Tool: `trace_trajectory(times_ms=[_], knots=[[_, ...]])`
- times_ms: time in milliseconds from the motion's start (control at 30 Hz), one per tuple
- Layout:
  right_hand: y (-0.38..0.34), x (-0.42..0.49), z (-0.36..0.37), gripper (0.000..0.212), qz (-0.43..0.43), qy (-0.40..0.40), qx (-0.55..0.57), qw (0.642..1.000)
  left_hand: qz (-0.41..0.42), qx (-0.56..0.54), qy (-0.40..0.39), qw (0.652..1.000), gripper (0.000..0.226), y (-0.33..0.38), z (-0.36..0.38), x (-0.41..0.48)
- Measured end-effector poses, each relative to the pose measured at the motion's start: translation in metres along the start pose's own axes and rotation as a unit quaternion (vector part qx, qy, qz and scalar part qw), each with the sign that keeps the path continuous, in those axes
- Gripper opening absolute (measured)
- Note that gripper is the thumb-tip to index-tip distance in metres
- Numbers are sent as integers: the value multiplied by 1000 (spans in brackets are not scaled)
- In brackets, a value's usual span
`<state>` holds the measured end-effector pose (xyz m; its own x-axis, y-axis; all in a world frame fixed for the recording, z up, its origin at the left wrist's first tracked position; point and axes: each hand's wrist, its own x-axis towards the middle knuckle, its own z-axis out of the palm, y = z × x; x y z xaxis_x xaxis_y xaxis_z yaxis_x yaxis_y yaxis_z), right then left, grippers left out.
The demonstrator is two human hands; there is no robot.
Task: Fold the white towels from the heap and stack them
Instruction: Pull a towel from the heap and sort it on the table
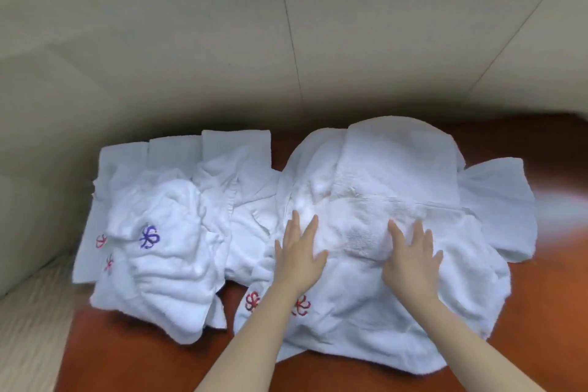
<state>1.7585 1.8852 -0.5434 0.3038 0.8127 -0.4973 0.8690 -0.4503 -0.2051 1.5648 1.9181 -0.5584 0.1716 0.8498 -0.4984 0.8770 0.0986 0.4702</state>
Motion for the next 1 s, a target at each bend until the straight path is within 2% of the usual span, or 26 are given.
trace_trajectory(times_ms=[67,133,200,267,367,467,533,567,633,700,733,800,867,967,1000], knots=[[-31,-16,2,64,-58,79,30,995,-46,-15,57,997,67,-35,-17,-30],[-68,-29,6,51,-137,105,81,982,-103,-21,118,987,68,-79,-41,-60],[-106,-35,13,49,-200,54,107,972,-152,-32,183,971,72,-124,-68,-85],[-146,-37,25,51,-229,-29,168,958,-175,-29,240,954,75,-161,-95,-104],[-208,-30,49,65,-175,-136,296,929,-213,-57,328,919,78,-210,-132,-108],[-259,-21,73,92,-105,-225,404,880,-258,-182,366,875,86,-251,-154,-97],[-281,-17,82,113,-87,-285,447,843,-284,-227,339,868,95,-270,-159,-85],[-298,-17,93,120,-88,-303,443,839,-292,-232,310,875,102,-286,-158,-80],[-327,-14,113,129,-74,-286,395,870,-284,-228,243,899,115,-309,-156,-66],[-344,-10,126,139,-38,-224,347,910,-264,-289,191,900,122,-324,-153,-52],[-347,-6,130,142,-19,-196,350,916,-258,-329,173,891,124,-328,-152,-46],[-348,1,136,143,22,-171,413,894,-248,-386,161,874,125,-336,-153,-35],[-347,5,136,126,65,-190,469,860,-253,-435,152,851,126,-344,-158,-27],[-350,0,127,67,66,-242,483,839,-253,-516,88,814,100,-350,-169,-24],[-350,-4,124,53,63,-246,493,832,-250,-532,57,807,94,-352,-173,-25]])
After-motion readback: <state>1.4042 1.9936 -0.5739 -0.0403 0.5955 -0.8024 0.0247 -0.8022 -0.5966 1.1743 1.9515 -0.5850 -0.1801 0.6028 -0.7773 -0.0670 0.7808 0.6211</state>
